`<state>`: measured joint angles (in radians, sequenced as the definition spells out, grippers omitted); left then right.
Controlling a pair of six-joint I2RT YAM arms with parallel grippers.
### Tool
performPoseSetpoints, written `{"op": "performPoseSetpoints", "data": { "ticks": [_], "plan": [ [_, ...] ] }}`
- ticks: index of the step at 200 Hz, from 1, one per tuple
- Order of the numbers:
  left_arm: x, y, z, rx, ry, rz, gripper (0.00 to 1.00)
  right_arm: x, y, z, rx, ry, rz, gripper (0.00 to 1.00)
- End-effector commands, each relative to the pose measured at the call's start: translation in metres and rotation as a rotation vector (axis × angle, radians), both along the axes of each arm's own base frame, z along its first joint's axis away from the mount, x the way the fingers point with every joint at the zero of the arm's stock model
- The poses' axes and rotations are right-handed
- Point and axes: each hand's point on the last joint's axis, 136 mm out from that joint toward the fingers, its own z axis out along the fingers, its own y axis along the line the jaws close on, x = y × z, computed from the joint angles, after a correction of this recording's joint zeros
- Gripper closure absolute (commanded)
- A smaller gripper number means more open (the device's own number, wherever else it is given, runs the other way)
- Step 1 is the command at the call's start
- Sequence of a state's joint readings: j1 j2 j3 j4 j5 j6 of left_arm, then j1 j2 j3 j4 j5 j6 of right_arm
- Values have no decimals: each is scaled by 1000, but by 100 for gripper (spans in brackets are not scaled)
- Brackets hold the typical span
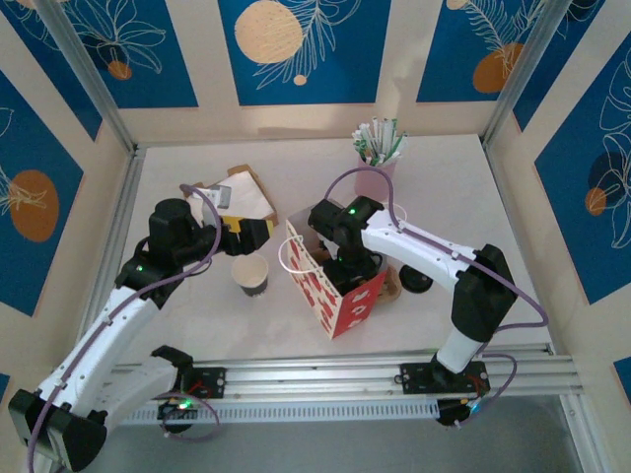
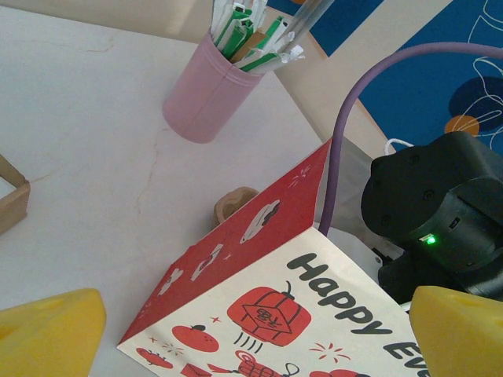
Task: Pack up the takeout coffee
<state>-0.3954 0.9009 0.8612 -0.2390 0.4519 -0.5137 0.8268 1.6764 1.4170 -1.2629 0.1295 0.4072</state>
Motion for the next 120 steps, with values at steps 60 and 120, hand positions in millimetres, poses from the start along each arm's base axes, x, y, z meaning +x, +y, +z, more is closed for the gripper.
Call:
{"op": "performPoseSetpoints", "data": {
  "ticks": [60, 120],
  "plan": [
    [1, -4, 15, -4, -63, -18, 1, -7, 5, -38, -17, 82, 9, 42],
    [1, -5, 16, -3, -67, -21, 1, -7, 4, -47, -21, 97, 6, 42]
  ]
}}
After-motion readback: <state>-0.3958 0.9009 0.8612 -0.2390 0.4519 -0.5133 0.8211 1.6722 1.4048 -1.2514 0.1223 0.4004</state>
